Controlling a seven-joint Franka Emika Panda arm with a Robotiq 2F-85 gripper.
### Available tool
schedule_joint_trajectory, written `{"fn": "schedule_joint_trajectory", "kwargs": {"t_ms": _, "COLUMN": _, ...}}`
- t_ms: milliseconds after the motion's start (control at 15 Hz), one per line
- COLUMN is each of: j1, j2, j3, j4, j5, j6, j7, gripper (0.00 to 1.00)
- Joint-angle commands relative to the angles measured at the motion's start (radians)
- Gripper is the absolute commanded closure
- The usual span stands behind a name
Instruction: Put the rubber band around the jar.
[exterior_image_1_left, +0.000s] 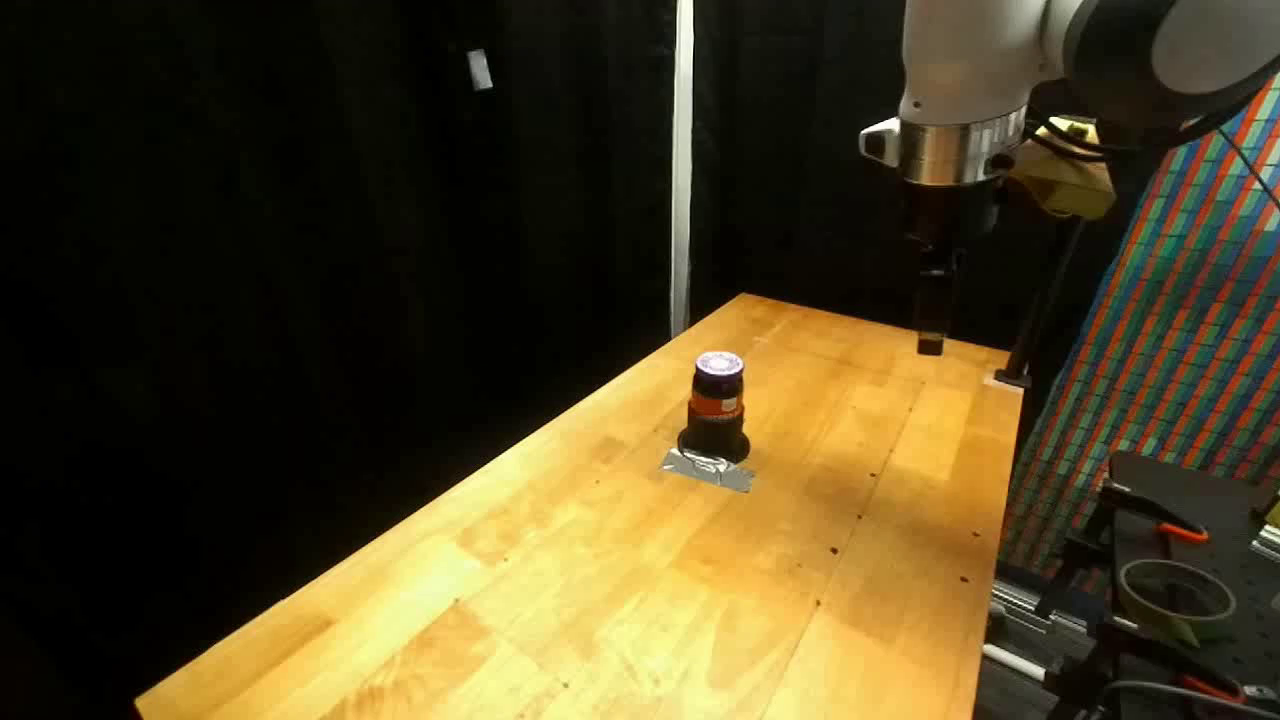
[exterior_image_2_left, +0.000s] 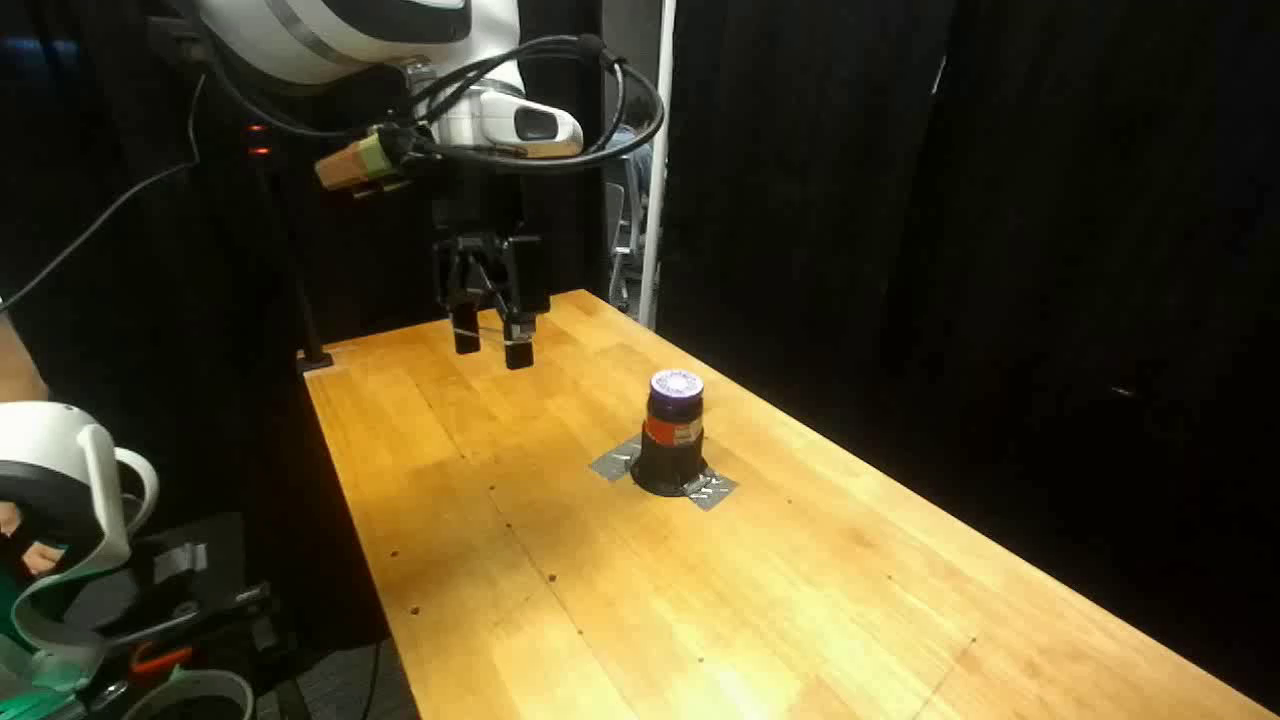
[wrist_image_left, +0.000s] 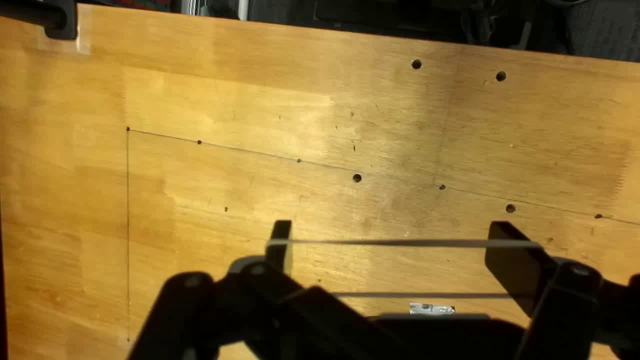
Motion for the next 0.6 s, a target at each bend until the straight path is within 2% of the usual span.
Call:
{"fn": "schedule_joint_trajectory", "kwargs": {"t_ms": 0, "j1": 0.032, "j2": 0.002, "j3": -0.031, "j4": 0.005, "j5": -0.005, "j6": -0.003, "j7": 0.004, "gripper": 0.0}}
{"fn": "schedule_joint_trajectory", "kwargs": {"t_ms": 267, "j1": 0.032, "j2": 0.001, "j3": -0.031, "j4": 0.008, "j5": -0.005, "j6": -0.003, "j7": 0.004, "gripper": 0.0}}
{"fn": "schedule_joint_trajectory", "kwargs": {"t_ms": 333, "j1": 0.04, "j2": 0.038, "j3": -0.015, "j4": 0.042, "j5": -0.021, "j6": 0.006, "j7": 0.034, "gripper": 0.0}}
{"fn": "schedule_joint_trajectory", "kwargs": {"t_ms": 533, "j1": 0.056, "j2": 0.164, "j3": -0.021, "j4": 0.165, "j5": 0.028, "j6": 0.079, "j7": 0.054, "gripper": 0.0}}
